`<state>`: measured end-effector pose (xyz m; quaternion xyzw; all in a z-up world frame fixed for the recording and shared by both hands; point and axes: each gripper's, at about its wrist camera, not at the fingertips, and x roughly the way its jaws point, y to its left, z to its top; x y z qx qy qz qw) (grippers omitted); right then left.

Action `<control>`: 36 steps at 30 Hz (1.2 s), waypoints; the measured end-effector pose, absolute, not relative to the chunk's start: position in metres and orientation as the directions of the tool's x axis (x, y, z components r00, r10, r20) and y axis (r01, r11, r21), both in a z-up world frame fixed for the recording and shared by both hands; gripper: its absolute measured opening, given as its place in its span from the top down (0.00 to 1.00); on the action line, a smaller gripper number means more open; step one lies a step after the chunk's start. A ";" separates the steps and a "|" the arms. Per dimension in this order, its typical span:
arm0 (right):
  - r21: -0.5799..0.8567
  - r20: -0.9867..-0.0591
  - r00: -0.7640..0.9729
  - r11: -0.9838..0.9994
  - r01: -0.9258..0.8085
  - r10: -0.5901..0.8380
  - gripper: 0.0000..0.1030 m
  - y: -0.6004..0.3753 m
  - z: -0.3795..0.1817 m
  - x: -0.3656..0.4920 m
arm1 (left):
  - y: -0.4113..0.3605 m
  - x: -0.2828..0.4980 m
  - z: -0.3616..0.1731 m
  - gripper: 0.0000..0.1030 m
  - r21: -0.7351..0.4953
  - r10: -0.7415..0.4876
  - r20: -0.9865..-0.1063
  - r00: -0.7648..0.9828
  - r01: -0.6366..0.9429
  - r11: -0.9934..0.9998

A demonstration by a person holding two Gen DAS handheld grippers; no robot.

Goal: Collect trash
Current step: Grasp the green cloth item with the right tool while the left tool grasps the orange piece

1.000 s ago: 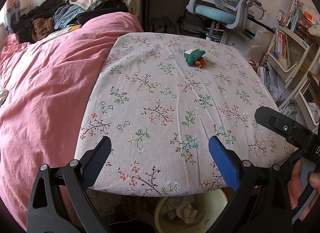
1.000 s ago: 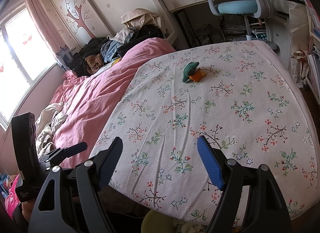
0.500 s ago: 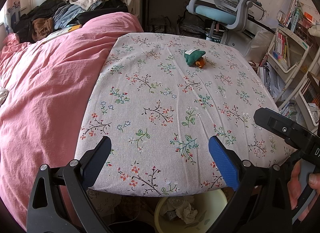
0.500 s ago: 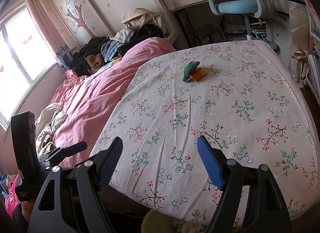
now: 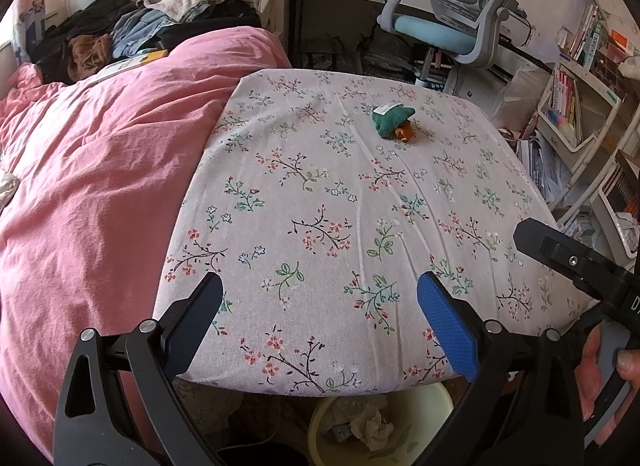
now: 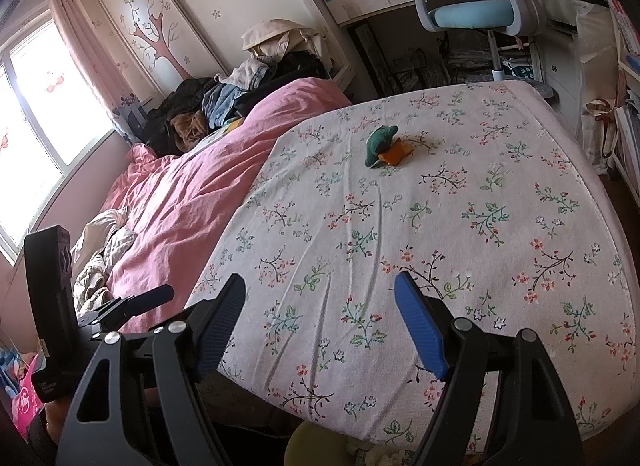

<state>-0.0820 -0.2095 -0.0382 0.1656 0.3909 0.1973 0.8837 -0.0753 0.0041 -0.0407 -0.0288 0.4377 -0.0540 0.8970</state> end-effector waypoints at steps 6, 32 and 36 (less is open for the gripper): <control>0.412 -0.636 0.641 0.891 -0.189 0.430 0.28 -0.218 -0.030 -0.065 | 0.016 -0.068 -0.037 0.08 -0.116 -0.115 -0.770 0.628 0.039 0.992; 0.288 -0.714 0.629 0.948 -0.136 0.307 0.30 -0.201 -0.076 0.116 | 0.019 0.064 -0.050 0.08 -0.123 -0.091 -0.796 0.599 -0.013 0.992; 0.222 -0.731 0.626 0.963 -0.156 0.270 0.32 -0.195 -0.077 0.141 | 0.010 0.078 -0.050 0.08 -0.092 -0.076 -0.796 0.601 0.005 0.996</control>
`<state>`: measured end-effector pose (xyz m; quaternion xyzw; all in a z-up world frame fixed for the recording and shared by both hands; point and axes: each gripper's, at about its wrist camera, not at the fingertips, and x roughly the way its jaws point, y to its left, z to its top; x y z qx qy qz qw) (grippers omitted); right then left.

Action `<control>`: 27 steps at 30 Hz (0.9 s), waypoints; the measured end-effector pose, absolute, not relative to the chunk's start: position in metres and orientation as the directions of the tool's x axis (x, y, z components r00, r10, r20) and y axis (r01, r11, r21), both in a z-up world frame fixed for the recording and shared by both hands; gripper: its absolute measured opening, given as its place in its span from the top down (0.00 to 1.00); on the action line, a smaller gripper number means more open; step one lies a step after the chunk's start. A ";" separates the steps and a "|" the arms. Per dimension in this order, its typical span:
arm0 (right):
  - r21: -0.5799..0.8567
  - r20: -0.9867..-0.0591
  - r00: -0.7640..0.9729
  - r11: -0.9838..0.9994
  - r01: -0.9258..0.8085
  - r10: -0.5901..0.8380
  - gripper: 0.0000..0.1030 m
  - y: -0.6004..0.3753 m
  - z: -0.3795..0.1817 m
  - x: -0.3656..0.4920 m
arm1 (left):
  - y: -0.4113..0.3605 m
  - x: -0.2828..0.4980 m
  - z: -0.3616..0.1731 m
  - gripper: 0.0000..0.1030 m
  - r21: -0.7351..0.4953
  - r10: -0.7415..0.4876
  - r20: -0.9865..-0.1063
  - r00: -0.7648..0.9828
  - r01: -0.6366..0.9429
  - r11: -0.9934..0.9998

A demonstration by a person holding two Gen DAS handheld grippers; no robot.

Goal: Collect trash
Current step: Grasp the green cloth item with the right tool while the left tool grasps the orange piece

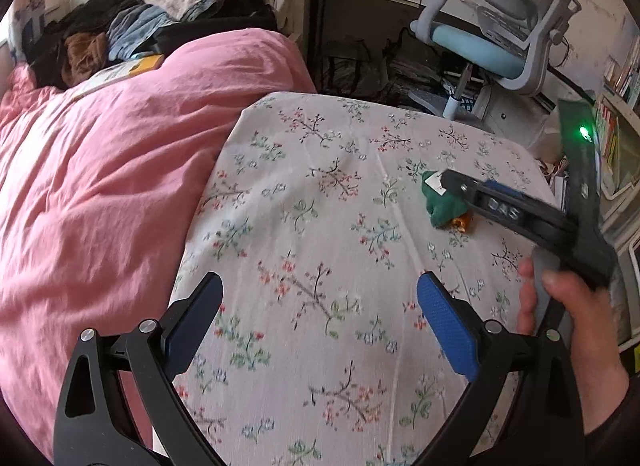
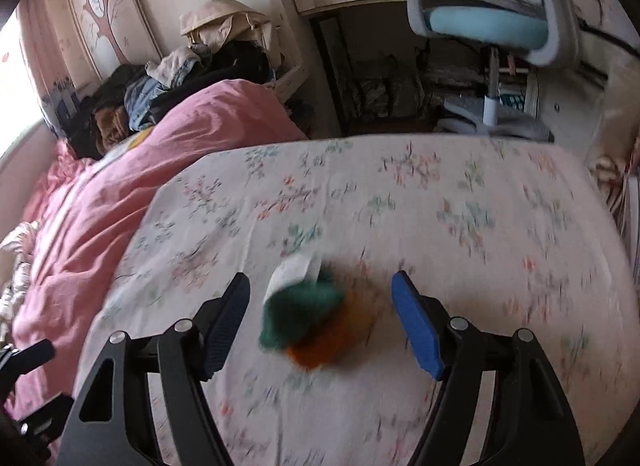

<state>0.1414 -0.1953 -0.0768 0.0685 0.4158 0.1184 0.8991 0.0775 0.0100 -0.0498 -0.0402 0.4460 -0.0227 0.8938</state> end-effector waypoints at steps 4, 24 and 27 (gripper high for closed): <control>0.196 -0.754 0.582 0.949 -0.245 0.306 0.63 -0.190 -0.083 0.159 | 0.006 0.091 -0.053 0.08 -0.076 -0.068 -0.803 0.592 0.010 0.997; 0.298 -0.755 0.535 0.926 -0.234 0.378 0.45 -0.222 -0.074 0.165 | -0.034 0.129 -0.076 0.08 -0.030 -0.075 -0.826 0.558 0.090 0.996; 0.343 -0.743 0.534 0.915 -0.214 0.404 0.69 -0.230 -0.082 0.165 | -0.042 0.132 -0.074 0.08 -0.037 -0.097 -0.818 0.567 0.115 0.993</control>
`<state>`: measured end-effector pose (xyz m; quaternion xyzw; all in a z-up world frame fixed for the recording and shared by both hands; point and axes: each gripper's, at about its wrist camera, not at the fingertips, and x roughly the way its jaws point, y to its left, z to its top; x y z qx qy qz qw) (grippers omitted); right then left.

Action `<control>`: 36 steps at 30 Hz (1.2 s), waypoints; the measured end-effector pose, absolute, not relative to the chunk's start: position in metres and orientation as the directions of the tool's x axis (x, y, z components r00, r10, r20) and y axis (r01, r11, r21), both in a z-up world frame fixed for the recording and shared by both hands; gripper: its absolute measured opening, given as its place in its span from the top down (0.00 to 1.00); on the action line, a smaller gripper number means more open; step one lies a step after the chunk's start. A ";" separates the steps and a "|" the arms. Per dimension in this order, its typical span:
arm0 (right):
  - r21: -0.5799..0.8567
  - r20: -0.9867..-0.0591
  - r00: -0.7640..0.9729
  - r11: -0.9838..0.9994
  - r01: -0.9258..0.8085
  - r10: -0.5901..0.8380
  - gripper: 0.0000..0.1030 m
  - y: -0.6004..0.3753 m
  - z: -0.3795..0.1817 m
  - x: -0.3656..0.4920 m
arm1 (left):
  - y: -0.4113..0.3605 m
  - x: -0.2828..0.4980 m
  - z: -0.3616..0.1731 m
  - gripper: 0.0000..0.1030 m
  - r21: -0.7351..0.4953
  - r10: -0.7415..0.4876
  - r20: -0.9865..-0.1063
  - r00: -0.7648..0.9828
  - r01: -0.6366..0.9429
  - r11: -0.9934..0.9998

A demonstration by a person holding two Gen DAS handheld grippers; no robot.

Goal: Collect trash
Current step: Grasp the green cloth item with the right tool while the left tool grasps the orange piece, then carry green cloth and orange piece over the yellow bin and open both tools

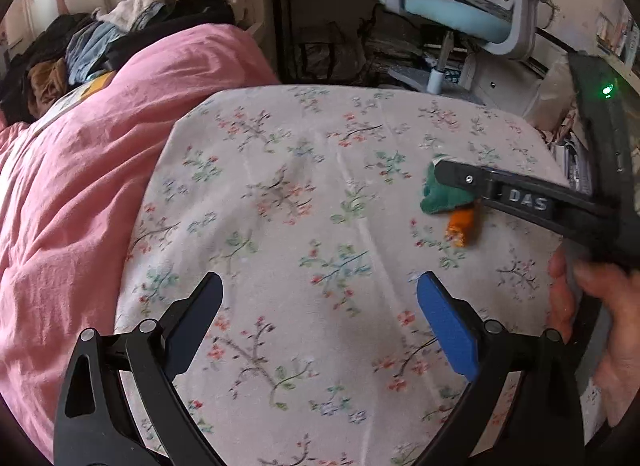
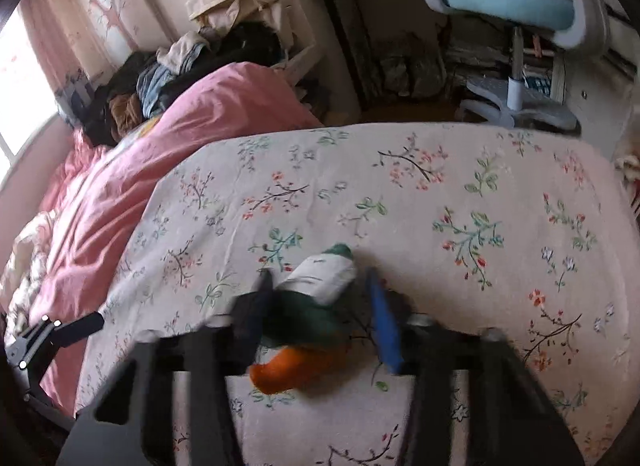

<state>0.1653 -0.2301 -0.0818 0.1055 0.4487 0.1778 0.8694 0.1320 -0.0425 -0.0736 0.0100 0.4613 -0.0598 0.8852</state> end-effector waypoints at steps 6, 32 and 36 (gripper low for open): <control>0.407 -0.675 0.605 0.897 -0.172 0.422 0.72 -0.256 -0.067 0.163 | -0.071 0.147 -0.070 0.09 -0.043 -0.151 -0.798 0.584 0.195 0.980; 0.500 -0.611 0.649 0.857 -0.128 0.453 0.70 -0.299 -0.030 0.091 | -0.080 0.074 -0.048 0.83 -0.051 -0.232 -0.749 0.620 0.296 0.954; 0.465 -0.591 0.660 0.864 -0.191 0.464 0.70 -0.280 -0.015 0.054 | -0.053 0.023 -0.034 0.83 -0.047 -0.187 -0.714 0.675 0.220 0.974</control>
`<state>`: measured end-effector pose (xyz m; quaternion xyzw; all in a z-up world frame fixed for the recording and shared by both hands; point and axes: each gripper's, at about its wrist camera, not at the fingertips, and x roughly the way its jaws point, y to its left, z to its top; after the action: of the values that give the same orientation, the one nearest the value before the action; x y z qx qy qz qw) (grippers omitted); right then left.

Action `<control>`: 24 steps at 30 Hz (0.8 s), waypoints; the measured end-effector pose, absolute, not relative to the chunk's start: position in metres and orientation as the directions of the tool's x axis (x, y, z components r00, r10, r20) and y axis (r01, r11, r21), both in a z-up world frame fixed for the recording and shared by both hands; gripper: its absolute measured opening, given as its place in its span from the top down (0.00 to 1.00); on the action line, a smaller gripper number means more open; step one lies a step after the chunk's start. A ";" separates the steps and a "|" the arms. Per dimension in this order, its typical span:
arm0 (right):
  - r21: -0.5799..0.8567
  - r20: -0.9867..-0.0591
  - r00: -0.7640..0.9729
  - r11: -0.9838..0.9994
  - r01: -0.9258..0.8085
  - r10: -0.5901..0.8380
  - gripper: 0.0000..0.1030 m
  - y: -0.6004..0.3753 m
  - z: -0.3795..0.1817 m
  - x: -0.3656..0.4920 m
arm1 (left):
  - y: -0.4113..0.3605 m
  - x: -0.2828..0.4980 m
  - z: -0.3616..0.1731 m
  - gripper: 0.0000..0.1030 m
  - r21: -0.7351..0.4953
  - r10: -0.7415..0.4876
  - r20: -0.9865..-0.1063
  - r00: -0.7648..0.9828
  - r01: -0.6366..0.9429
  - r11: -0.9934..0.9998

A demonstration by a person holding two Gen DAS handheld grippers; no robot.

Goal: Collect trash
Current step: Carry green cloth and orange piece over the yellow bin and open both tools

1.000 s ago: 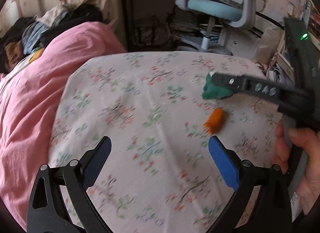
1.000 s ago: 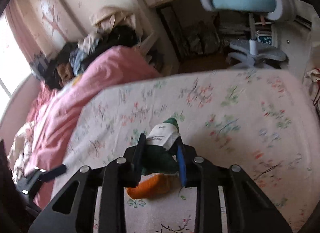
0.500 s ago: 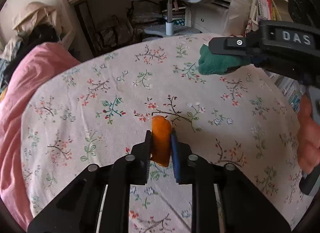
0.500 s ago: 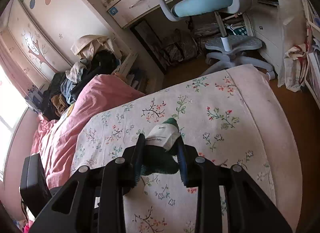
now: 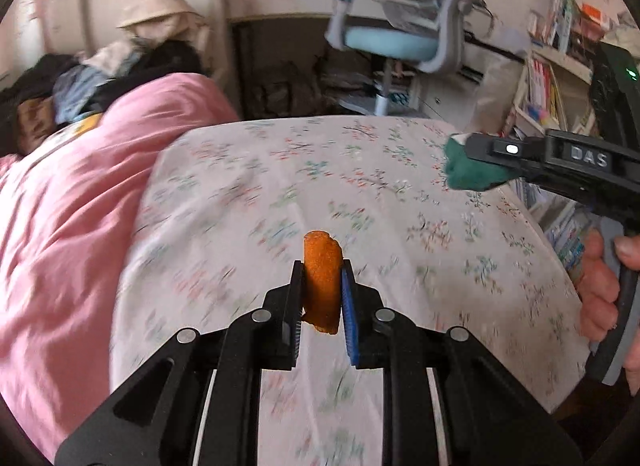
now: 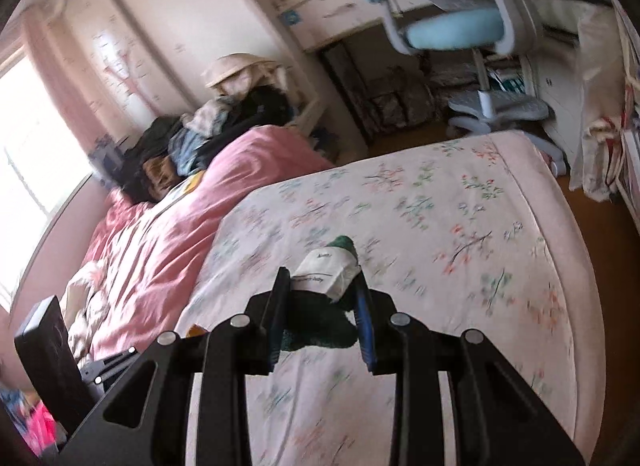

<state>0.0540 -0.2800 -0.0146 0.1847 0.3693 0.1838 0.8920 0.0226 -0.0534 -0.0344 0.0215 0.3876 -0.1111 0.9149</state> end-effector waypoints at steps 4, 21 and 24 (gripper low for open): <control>0.436 -0.544 0.687 0.862 -0.259 0.481 0.70 -0.263 -0.001 0.007 | -0.030 -0.029 -0.023 0.83 -0.046 -0.154 -0.680 0.716 0.168 0.985; 0.353 -0.506 0.712 0.870 -0.344 0.487 0.69 -0.234 -0.006 -0.109 | -0.015 -0.145 -0.019 0.83 -0.016 -0.129 -0.641 0.756 0.155 0.988; 0.355 -0.520 0.701 0.870 -0.343 0.488 0.69 -0.234 -0.011 -0.120 | -0.016 -0.155 -0.020 0.83 -0.015 -0.129 -0.642 0.756 0.156 0.988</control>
<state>-0.1204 -0.2335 -0.0114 0.1161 0.3131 0.2272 0.9148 -0.1545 -0.0157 -0.0200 0.0196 0.3413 -0.0760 0.9367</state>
